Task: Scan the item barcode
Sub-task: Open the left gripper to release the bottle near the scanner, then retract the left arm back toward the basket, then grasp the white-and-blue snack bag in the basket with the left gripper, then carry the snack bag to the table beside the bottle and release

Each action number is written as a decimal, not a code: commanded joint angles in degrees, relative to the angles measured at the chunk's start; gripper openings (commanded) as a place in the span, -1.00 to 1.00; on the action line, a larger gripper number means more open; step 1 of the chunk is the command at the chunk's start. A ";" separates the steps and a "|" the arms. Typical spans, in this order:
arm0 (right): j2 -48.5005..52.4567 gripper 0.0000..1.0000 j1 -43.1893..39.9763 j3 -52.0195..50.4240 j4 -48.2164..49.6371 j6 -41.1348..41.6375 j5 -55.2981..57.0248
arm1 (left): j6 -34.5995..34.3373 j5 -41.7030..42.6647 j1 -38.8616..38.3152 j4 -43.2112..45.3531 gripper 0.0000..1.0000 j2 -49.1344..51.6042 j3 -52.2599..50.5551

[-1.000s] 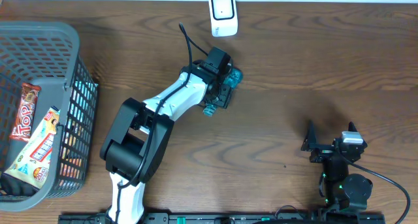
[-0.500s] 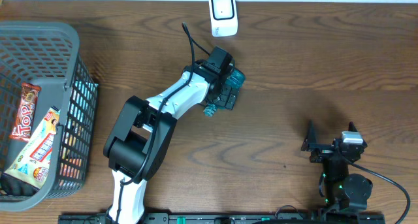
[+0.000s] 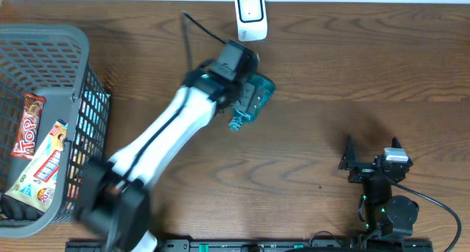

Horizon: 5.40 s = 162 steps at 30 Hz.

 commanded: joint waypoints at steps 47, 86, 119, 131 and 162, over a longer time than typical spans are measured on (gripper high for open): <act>0.02 0.98 0.44 -0.09 -0.20 0.76 -0.28 | -66.25 -16.15 74.82 -31.95 0.96 -1.84 -2.82; 0.02 0.99 0.44 -0.09 -0.20 0.76 -0.31 | -47.67 -1.99 74.71 10.95 -0.85 -10.51 -26.01; 0.02 0.99 0.44 -0.09 -0.20 0.76 -0.28 | -26.62 45.57 49.51 38.14 -0.85 -43.30 -25.24; 0.02 0.98 0.44 -0.09 -0.20 0.76 -0.28 | -8.61 0.96 18.84 15.80 -0.85 -24.55 -25.29; 0.02 0.98 0.44 -0.09 -0.20 0.76 -0.31 | -4.76 -3.08 9.64 22.23 0.96 -1.86 -25.22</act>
